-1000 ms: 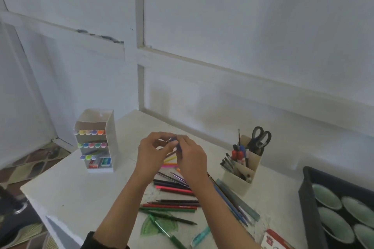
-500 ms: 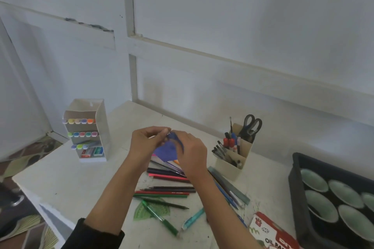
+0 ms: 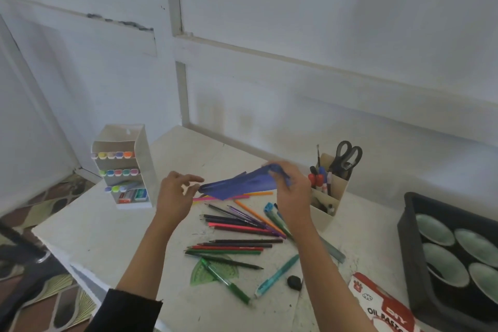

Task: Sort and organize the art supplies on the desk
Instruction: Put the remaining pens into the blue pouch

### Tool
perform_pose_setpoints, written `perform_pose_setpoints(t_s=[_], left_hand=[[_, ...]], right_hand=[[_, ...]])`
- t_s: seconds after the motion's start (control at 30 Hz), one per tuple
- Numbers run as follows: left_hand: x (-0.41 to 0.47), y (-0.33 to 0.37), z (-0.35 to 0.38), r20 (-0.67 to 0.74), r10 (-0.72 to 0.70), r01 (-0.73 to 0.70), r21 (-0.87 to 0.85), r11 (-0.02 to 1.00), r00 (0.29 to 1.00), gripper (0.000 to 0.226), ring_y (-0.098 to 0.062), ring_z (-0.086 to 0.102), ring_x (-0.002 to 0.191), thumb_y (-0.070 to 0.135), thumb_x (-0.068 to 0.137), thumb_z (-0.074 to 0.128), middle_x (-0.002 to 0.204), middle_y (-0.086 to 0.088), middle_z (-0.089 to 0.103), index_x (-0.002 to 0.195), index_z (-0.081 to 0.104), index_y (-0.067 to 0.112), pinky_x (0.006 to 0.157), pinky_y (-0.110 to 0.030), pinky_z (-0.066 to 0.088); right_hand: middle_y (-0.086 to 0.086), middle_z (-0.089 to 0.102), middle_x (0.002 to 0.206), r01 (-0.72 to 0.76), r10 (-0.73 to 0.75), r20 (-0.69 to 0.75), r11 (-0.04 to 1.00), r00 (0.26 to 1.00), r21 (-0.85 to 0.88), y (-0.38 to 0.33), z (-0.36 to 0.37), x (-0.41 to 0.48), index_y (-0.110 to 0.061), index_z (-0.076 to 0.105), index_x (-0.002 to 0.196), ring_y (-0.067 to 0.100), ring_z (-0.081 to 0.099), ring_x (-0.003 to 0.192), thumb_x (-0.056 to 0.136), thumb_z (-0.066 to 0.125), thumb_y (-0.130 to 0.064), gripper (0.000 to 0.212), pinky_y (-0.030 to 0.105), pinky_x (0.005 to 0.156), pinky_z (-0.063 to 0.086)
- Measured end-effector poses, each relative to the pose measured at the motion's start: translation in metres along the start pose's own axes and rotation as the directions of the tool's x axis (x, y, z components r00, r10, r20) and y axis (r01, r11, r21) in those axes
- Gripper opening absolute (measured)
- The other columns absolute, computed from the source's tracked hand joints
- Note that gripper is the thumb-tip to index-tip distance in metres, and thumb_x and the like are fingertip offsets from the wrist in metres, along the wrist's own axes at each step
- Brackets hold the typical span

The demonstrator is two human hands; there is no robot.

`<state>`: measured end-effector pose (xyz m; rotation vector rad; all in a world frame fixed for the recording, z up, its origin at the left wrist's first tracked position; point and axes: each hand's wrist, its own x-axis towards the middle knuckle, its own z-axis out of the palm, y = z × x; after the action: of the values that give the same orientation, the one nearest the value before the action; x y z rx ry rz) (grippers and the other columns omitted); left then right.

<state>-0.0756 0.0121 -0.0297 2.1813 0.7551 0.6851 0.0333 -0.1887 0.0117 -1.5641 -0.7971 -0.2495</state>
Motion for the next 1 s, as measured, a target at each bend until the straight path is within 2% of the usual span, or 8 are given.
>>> perform_pose_setpoints(t_s=[0.1,0.23,0.43,0.5,0.57,0.67,0.8,1.0], left_hand=[[-0.004,0.008,-0.003,0.178,0.244,-0.227,-0.113,0.967,0.953,0.021,-0.008,0.046,0.098,0.014,0.089,0.064,0.107,0.000,0.052,0.105,0.072,0.025,0.080,-0.003,0.033],[-0.012,0.033,-0.003,0.364,0.264,-0.132,-0.347,0.928,0.893,0.020,-0.001,0.059,0.082,0.010,0.087,0.067,0.089,0.008,0.066,0.088,0.073,0.029,0.070,-0.007,0.040],[-0.021,0.049,0.029,0.122,0.119,-0.086,-0.250,0.964,0.985,0.014,-0.003,0.057,0.058,0.011,0.080,0.074,0.063,0.012,0.064,0.071,0.069,0.022,0.057,-0.013,0.042],[-0.025,0.055,0.038,0.088,0.033,-0.004,-0.313,0.950,0.996,0.015,-0.005,0.058,0.055,0.016,0.079,0.075,0.063,0.006,0.066,0.067,0.068,0.021,0.058,-0.023,0.046],[-0.028,0.064,0.040,0.166,-0.008,0.080,-0.432,0.898,0.986,0.014,-0.018,0.064,0.061,0.018,0.080,0.075,0.065,0.000,0.068,0.068,0.069,0.020,0.059,-0.035,0.053],[-0.032,0.071,0.040,0.335,0.102,0.067,-0.458,0.886,0.937,0.015,-0.021,0.067,0.063,0.013,0.081,0.073,0.066,0.000,0.070,0.069,0.069,0.021,0.066,-0.041,0.057],[-0.031,0.066,0.040,0.409,0.113,0.093,-0.450,0.888,0.906,0.015,-0.025,0.068,0.072,0.011,0.084,0.070,0.074,-0.002,0.070,0.072,0.068,0.020,0.077,-0.046,0.056],[-0.029,0.057,0.027,0.509,0.106,0.221,-0.540,0.812,0.854,0.010,-0.021,0.067,0.084,0.011,0.096,0.052,0.095,-0.010,0.070,0.091,0.061,0.011,0.074,-0.040,0.053]], right_hand=[[0.007,0.066,0.093,-0.109,0.108,0.016,0.993,0.994,0.043,0.003,-0.006,0.003,-0.019,0.064,0.094,0.014,0.060,0.089,0.092,0.052,-0.002,0.021,0.015,0.080,0.043],[-0.002,0.062,0.088,-0.130,0.129,0.010,0.990,0.992,0.063,-0.001,-0.014,0.009,-0.020,0.060,0.093,0.000,0.056,0.083,0.093,0.049,0.001,0.023,0.011,0.077,0.040],[-0.011,0.034,0.136,-0.271,0.253,-0.200,0.960,0.947,-0.071,0.010,-0.007,0.001,-0.026,0.034,0.133,0.000,0.030,0.124,0.089,0.063,-0.019,0.053,0.003,0.098,0.020],[-0.006,0.032,0.138,-0.304,0.256,-0.270,0.940,0.928,-0.154,0.011,0.001,-0.008,-0.019,0.032,0.137,0.005,0.029,0.126,0.087,0.066,-0.024,0.061,0.014,0.103,0.022],[-0.003,0.039,0.135,-0.370,0.350,-0.161,0.922,0.923,-0.116,0.009,0.011,-0.019,-0.018,0.033,0.137,0.011,0.037,0.124,0.088,0.063,-0.027,0.057,0.024,0.101,0.035],[-0.005,0.051,0.122,-0.528,0.519,0.119,0.847,0.846,0.060,0.004,0.024,-0.031,-0.020,0.038,0.136,0.012,0.053,0.110,0.093,0.055,-0.028,0.046,0.011,0.076,0.049],[-0.004,0.069,0.087,-0.517,0.510,0.091,0.851,0.855,0.088,0.004,0.027,-0.030,-0.027,0.063,0.096,0.021,0.067,0.082,0.095,0.053,-0.024,0.010,0.027,0.069,0.057],[0.002,0.072,0.090,-0.603,0.593,0.113,0.780,0.797,0.165,0.010,0.021,-0.032,-0.013,0.070,0.095,0.014,0.069,0.084,0.089,0.062,-0.012,0.009,0.025,0.066,0.056]])
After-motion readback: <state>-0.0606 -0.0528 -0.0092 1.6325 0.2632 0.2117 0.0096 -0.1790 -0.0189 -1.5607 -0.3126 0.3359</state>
